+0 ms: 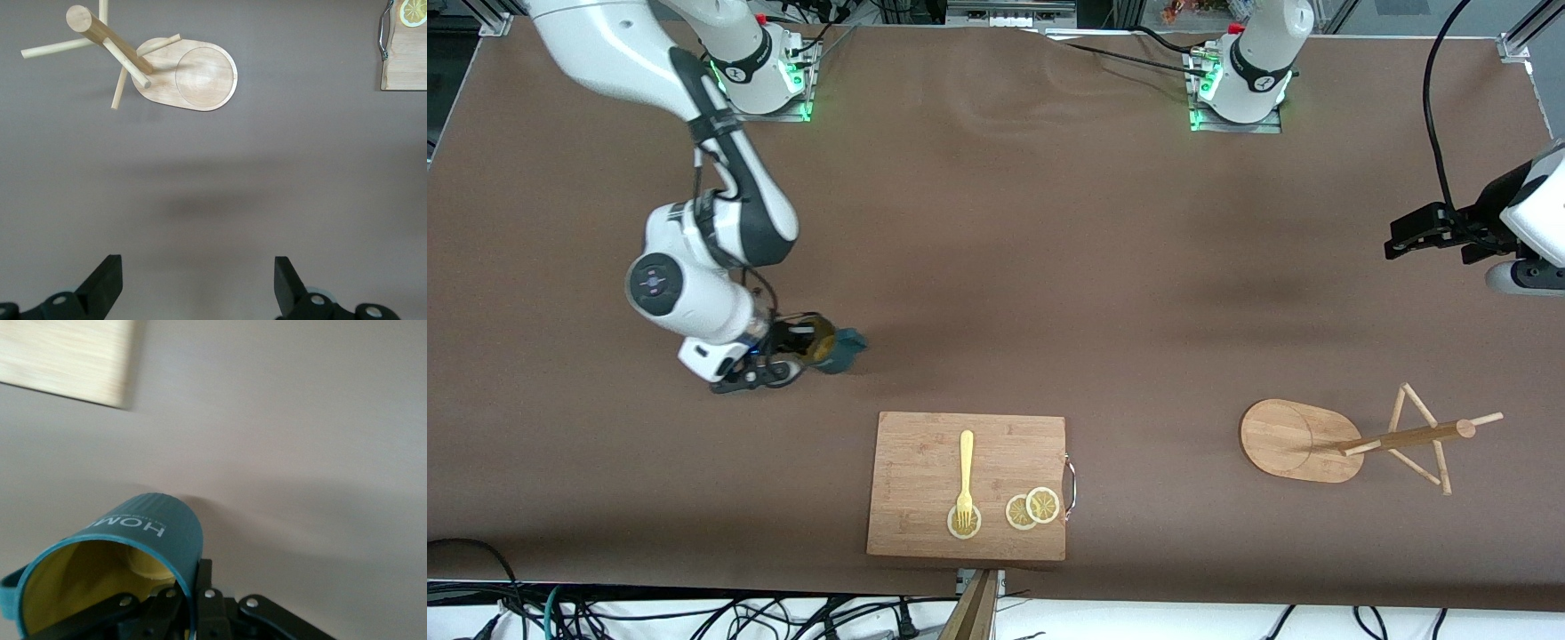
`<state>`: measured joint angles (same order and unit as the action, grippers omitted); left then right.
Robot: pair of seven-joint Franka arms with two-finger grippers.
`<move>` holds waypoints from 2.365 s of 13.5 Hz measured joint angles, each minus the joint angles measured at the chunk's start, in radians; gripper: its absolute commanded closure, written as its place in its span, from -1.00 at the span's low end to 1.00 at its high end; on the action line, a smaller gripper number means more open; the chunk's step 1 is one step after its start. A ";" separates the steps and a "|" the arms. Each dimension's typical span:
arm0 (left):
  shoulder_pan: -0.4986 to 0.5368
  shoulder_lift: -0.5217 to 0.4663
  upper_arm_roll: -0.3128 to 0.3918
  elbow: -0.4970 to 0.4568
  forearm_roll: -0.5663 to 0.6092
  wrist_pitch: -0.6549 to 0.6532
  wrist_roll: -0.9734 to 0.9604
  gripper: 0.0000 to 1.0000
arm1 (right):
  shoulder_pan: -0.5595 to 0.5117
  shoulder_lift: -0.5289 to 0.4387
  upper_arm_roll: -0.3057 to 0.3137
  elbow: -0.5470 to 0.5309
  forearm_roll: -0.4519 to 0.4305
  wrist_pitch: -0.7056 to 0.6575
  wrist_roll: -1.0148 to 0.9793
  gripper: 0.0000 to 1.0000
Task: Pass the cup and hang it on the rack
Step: 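Carry the mug to mid-table with the right gripper while the left gripper approaches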
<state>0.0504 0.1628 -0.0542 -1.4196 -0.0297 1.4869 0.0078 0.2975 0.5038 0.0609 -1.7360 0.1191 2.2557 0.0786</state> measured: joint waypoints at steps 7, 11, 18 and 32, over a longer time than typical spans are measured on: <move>-0.001 0.005 -0.001 0.001 0.000 0.000 0.000 -1.00 | 0.405 0.173 0.004 0.283 -0.048 -0.036 0.480 1.00; -0.001 0.009 -0.001 0.000 0.000 -0.007 0.000 -1.00 | 0.611 0.354 -0.012 0.491 -0.159 -0.031 0.773 1.00; -0.004 0.017 -0.006 -0.039 -0.009 -0.065 0.372 -1.00 | 0.657 0.395 -0.029 0.542 -0.177 -0.034 0.857 1.00; 0.003 -0.004 0.002 -0.532 -0.419 0.229 1.636 -1.00 | 0.641 0.444 -0.088 0.614 -0.179 -0.023 0.857 -0.16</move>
<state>0.0531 0.1592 -0.0520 -1.9518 -0.4483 1.7162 1.6436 0.9387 0.9483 -0.0275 -1.1225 -0.0602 2.2322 0.9352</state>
